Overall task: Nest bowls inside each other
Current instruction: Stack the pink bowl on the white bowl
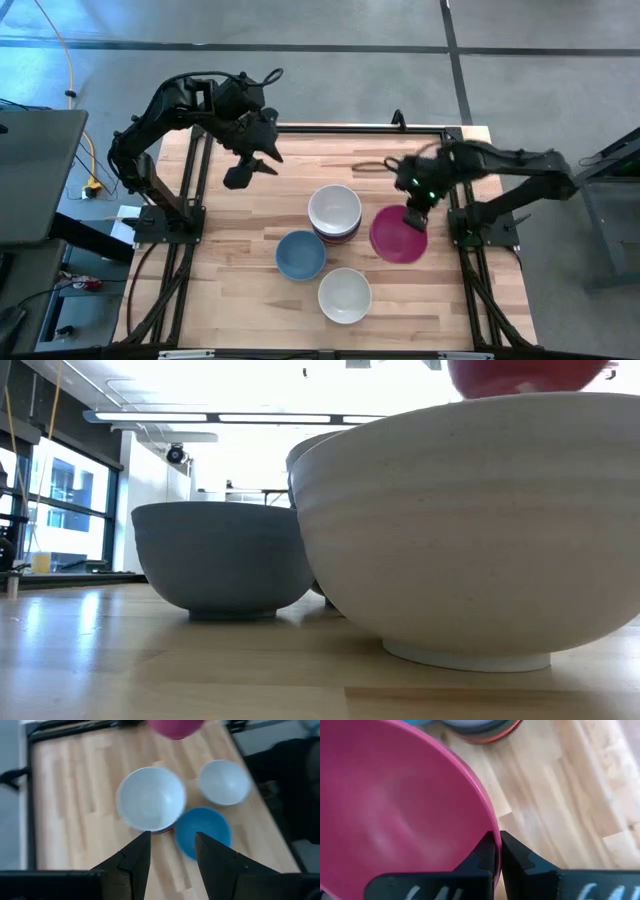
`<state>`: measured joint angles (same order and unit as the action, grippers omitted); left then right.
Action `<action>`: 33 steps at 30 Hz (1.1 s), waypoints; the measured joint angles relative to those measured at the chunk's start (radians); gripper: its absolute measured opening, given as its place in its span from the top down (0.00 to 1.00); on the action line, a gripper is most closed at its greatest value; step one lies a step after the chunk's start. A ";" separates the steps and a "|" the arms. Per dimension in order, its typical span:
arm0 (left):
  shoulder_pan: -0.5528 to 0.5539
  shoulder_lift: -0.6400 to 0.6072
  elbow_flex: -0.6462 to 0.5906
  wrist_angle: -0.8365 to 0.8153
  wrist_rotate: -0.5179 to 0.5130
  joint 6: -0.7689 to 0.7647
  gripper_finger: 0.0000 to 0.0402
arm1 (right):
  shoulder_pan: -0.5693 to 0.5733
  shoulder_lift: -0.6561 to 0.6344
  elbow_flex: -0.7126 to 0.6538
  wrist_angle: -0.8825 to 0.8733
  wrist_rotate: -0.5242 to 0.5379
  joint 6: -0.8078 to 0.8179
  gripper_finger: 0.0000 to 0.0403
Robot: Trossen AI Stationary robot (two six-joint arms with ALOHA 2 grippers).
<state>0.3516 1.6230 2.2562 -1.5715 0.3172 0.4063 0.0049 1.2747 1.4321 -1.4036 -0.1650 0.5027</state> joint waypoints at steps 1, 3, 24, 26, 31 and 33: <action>0.008 0.000 0.000 0.000 -0.015 -0.007 0.65 | -0.024 0.029 0.037 -0.024 -0.003 -0.025 1.00; 0.023 -0.001 -0.004 0.001 -0.024 -0.017 0.65 | -0.064 0.093 0.115 -0.066 -0.003 -0.078 1.00; 0.369 -0.646 -0.796 0.398 0.177 0.077 0.65 | -0.236 0.643 0.765 -0.168 -0.005 -0.354 1.00; 0.386 -0.702 -0.827 0.427 0.180 0.077 0.65 | -0.243 0.674 0.781 -0.166 -0.012 -0.351 1.00; 0.394 -0.793 -0.881 0.507 0.256 0.069 0.65 | -0.254 0.727 0.779 -0.168 -0.013 -0.347 1.00; 0.394 -0.817 -0.899 0.531 0.285 0.068 0.65 | -0.254 0.741 0.779 -0.168 -0.013 -0.347 1.00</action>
<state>0.7455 0.8057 1.3573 -1.0406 0.6027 0.4746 -0.2493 2.0161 2.2108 -1.5718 -0.1776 0.1558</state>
